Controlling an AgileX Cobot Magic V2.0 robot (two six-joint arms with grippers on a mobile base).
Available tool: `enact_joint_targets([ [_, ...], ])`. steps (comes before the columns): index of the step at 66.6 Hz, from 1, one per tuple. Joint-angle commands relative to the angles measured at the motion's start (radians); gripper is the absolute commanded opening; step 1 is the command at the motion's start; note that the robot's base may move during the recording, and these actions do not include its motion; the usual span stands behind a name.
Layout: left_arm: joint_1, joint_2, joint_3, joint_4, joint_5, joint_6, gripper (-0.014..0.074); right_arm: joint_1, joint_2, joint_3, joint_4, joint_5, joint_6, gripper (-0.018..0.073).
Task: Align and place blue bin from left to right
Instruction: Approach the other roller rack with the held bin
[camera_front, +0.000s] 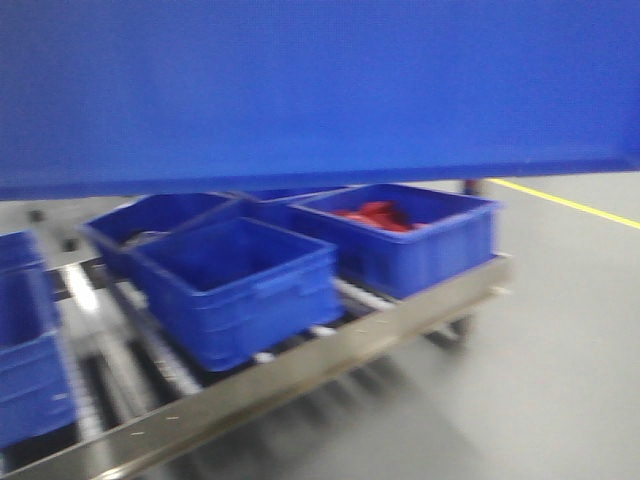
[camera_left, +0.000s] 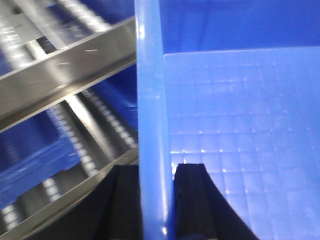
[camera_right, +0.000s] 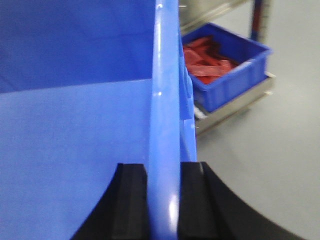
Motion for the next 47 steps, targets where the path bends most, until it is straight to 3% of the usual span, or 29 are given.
enact_joint_targets([
  [1,-0.008,-0.019,-0.012,0.051,-0.052,-0.001,-0.0111,0.0,-0.017,-0.009,-0.035,-0.088,-0.005,-0.0078],
  [47,-0.008,-0.019,-0.012,0.051,-0.052,-0.001,-0.0111,0.0,-0.017,-0.009,-0.035,-0.09,-0.005,-0.0078],
])
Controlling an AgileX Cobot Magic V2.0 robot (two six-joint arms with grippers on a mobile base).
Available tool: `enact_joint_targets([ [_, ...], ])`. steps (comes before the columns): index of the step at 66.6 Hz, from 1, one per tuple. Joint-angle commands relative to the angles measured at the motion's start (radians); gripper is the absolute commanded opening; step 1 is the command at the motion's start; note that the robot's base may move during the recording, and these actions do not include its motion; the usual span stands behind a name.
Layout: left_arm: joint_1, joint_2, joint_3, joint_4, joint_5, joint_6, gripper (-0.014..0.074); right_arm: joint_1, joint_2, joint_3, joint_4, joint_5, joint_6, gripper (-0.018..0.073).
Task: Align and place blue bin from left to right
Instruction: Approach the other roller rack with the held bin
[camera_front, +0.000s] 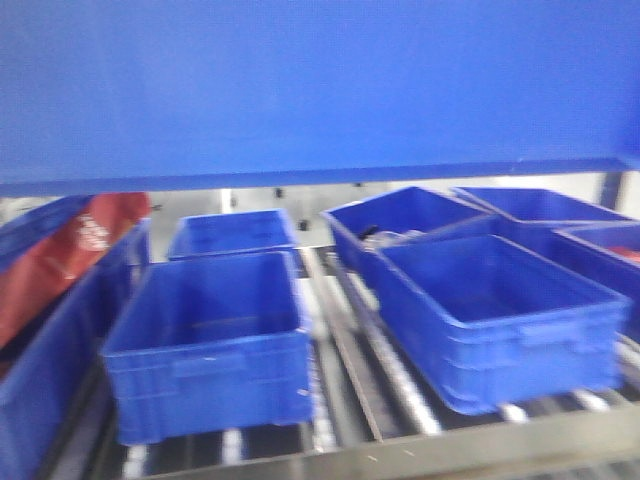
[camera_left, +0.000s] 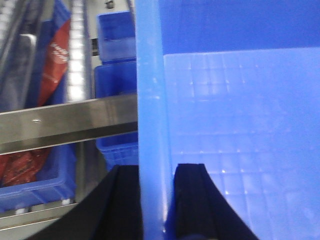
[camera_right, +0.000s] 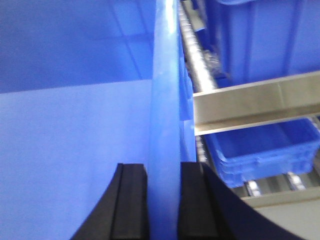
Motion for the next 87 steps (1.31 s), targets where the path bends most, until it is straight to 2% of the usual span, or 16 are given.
enact_joint_targets([
  [1,-0.008,-0.015,-0.012,0.049,-0.057,-0.001,-0.0111,0.0,-0.017,-0.011,-0.038,-0.083,-0.005,-0.0078],
  [87,-0.008,-0.015,-0.012,0.049,-0.057,-0.001,-0.0111,0.0,-0.017,-0.011,-0.038,-0.083,-0.005,-0.0078],
])
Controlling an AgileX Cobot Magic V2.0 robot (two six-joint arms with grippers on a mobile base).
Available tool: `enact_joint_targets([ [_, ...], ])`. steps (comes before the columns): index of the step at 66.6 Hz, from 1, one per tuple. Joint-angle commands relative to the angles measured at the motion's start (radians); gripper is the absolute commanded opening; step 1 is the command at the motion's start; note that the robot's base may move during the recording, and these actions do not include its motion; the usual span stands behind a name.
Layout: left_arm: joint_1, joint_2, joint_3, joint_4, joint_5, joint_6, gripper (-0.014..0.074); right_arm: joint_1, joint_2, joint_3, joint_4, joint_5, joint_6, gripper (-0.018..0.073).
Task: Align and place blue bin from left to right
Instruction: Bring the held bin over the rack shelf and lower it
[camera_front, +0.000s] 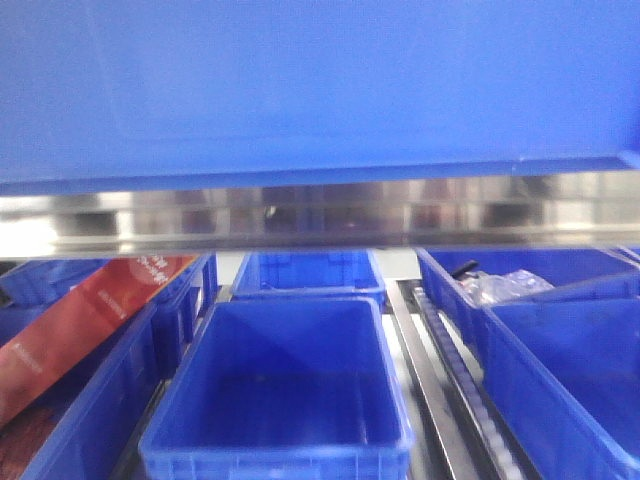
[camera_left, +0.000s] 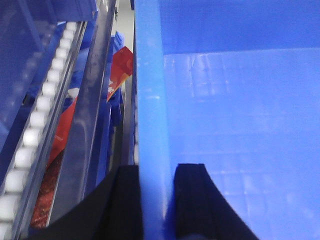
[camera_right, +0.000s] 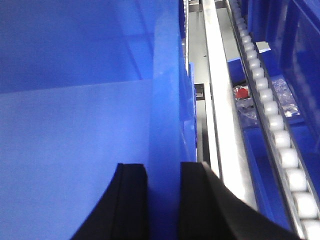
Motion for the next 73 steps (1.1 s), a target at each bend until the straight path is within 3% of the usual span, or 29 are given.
enact_joint_targets([
  [1,-0.008,-0.015,-0.012,0.049,-0.057,-0.001,-0.0111,0.0,-0.017,-0.012,-0.038,-0.083,-0.007,-0.0078],
  [73,-0.008,-0.015,-0.012,0.049,-0.057,-0.001,-0.0111,0.0,-0.017,-0.012,-0.038,-0.083,-0.007,-0.0078],
])
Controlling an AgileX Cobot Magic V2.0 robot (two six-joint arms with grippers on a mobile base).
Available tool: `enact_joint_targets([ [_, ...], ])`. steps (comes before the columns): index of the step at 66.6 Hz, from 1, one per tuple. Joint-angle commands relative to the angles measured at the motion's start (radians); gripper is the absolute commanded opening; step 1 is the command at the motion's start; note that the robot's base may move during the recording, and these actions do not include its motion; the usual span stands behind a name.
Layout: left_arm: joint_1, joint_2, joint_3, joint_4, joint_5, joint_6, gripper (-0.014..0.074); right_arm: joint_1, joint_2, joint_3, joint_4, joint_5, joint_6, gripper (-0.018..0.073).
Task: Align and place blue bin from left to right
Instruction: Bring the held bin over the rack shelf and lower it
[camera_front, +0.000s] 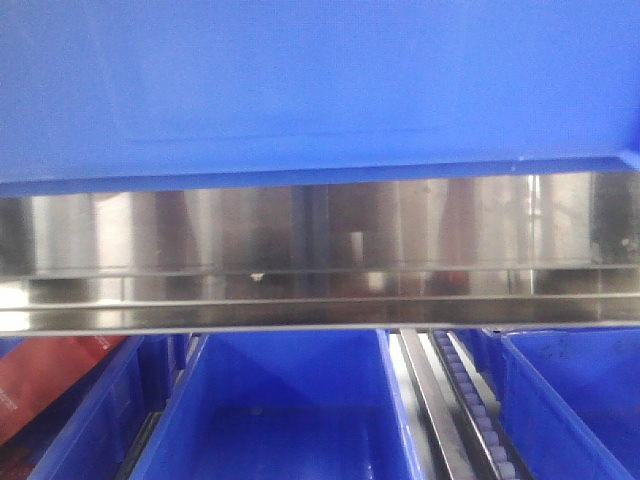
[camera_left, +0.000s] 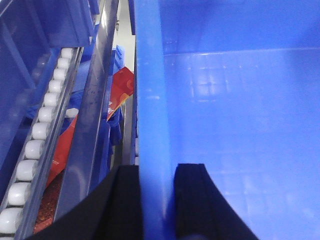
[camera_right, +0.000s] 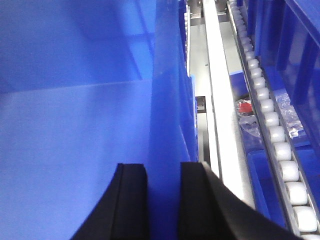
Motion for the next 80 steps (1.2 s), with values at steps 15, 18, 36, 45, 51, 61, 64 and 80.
enact_joint_targets([
  [15,-0.008,-0.015,-0.012,0.049,-0.057,-0.001,-0.0111,0.0,-0.017,-0.012,-0.038,-0.083,-0.007,-0.0078],
  [18,-0.008,-0.015,-0.012,0.049,-0.057,-0.001,-0.0111,0.0,-0.017,-0.012,-0.038,-0.083,-0.007,-0.0078],
  [36,-0.008,-0.015,-0.012,0.049,-0.057,-0.001,-0.0111,0.0,-0.017,-0.012,-0.038,-0.083,-0.007,-0.0078],
  [45,-0.008,-0.015,-0.012,0.049,-0.057,-0.001,-0.0111,0.0,-0.017,-0.012,-0.038,-0.083,-0.007,-0.0078],
  [51,-0.008,-0.015,-0.012,0.049,-0.057,-0.001,-0.0111,0.0,-0.017,-0.012,-0.038,-0.083,-0.007,-0.0078],
  [61,-0.008,-0.015,-0.012,0.049,-0.057,-0.001,-0.0111,0.0,-0.017,-0.012,-0.038,-0.083,-0.007,-0.0078],
  [64,-0.008,-0.015,-0.012,0.049,-0.057,-0.001,-0.0111,0.0,-0.017,-0.012,-0.038,-0.083,-0.007,-0.0078],
  [80,-0.008,-0.015,-0.012,0.049,-0.059,-0.001,-0.0111,0.0,-0.017,-0.012,-0.038,-0.075,-0.007,-0.0078],
])
